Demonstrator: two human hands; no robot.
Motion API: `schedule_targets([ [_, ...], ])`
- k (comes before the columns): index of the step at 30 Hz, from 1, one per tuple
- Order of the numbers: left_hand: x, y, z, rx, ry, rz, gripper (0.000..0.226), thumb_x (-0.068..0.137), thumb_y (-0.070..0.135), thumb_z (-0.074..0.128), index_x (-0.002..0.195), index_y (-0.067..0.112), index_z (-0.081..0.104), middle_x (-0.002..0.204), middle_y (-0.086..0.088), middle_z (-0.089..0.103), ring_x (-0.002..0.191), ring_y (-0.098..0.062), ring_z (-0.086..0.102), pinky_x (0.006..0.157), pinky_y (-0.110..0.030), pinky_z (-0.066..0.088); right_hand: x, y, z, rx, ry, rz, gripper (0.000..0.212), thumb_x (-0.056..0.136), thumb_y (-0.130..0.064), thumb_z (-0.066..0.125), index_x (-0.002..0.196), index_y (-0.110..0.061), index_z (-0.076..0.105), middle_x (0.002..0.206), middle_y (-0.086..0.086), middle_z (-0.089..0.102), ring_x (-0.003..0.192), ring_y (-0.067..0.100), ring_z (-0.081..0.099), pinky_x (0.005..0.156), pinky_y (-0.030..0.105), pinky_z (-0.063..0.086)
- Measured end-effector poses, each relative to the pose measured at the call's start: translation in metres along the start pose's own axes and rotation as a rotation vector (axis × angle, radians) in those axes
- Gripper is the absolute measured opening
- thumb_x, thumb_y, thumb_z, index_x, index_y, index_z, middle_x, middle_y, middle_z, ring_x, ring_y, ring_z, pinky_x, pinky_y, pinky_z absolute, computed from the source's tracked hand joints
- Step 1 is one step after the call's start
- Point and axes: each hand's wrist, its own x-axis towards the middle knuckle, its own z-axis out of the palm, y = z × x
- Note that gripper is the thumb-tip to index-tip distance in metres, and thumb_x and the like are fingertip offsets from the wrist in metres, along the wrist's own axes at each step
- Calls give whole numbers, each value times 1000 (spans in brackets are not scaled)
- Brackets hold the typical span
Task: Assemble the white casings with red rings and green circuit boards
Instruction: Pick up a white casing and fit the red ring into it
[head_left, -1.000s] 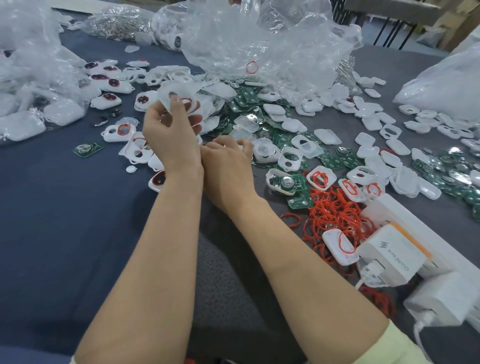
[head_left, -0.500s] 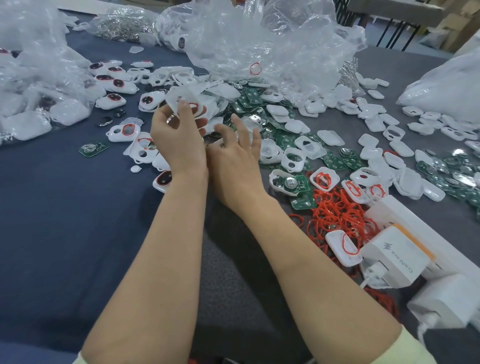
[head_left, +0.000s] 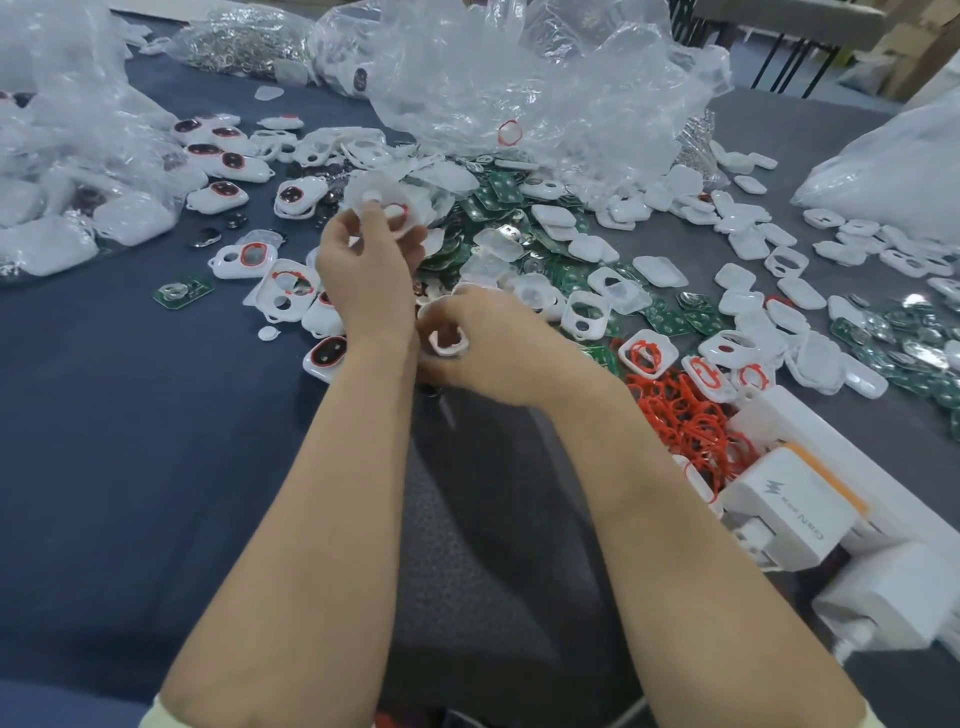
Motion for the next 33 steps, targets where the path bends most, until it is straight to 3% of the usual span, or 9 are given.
schedule_targets([
  [1,1,0,-1,-14,29,-4,18,100,14,45,84,14,51,82,-5,64,58,-8,65,59,-20,51,0,-3,3,-56,-63,-7,19,82,-30,71,94,-15,67,83,0,55,90,19,48,74,29,40],
  [4,3,0,-3,-22,52,-20,16,100,13,43,86,12,51,81,-4,63,58,-8,65,60,-20,52,0,-5,7,-105,-126,11,28,81,-28,73,102,-11,64,93,4,53,102,26,48,74,23,27],
  [6,2,-2,-3,4,18,-35,16,101,14,44,87,11,52,79,-2,63,60,-8,66,62,-20,53,1,-5,6,-113,-105,18,26,83,-21,69,105,-8,63,96,9,60,101,27,50,76,24,32],
  [12,-3,-7,3,86,-193,-141,14,100,15,49,89,11,57,81,-2,67,63,-9,68,60,-18,53,-2,15,-8,168,141,219,14,80,-8,63,94,-12,65,95,4,65,85,17,57,70,21,40],
  [17,-11,-11,7,192,-310,-145,12,99,12,50,91,11,59,81,-3,69,69,-12,69,63,-19,54,-8,30,-9,424,317,342,22,80,-2,56,93,-16,66,82,0,65,69,10,57,67,19,47],
  [20,-8,-7,7,111,-223,-114,10,99,12,50,94,9,59,79,-2,68,68,-11,69,63,-19,53,-8,26,-10,346,270,233,12,81,-11,64,88,-19,70,79,-4,66,66,4,56,64,10,44],
  [24,-5,-5,3,99,-98,-28,23,100,16,47,81,17,58,76,3,67,68,-10,70,63,-19,51,-4,16,4,79,104,146,23,82,-28,73,99,-15,66,90,0,62,84,14,54,75,26,41],
  [27,-4,-7,2,121,-74,-31,23,101,17,46,81,18,58,77,4,67,68,-9,70,64,-19,50,-2,14,9,-41,135,125,20,86,-20,67,103,-12,62,105,6,57,97,21,52,78,28,36],
  [33,-6,-9,4,129,-165,-104,18,100,17,48,88,12,60,81,-1,68,66,-9,70,63,-19,53,0,17,14,13,117,140,24,85,-15,67,105,-7,56,107,11,60,95,25,53,77,27,37],
])
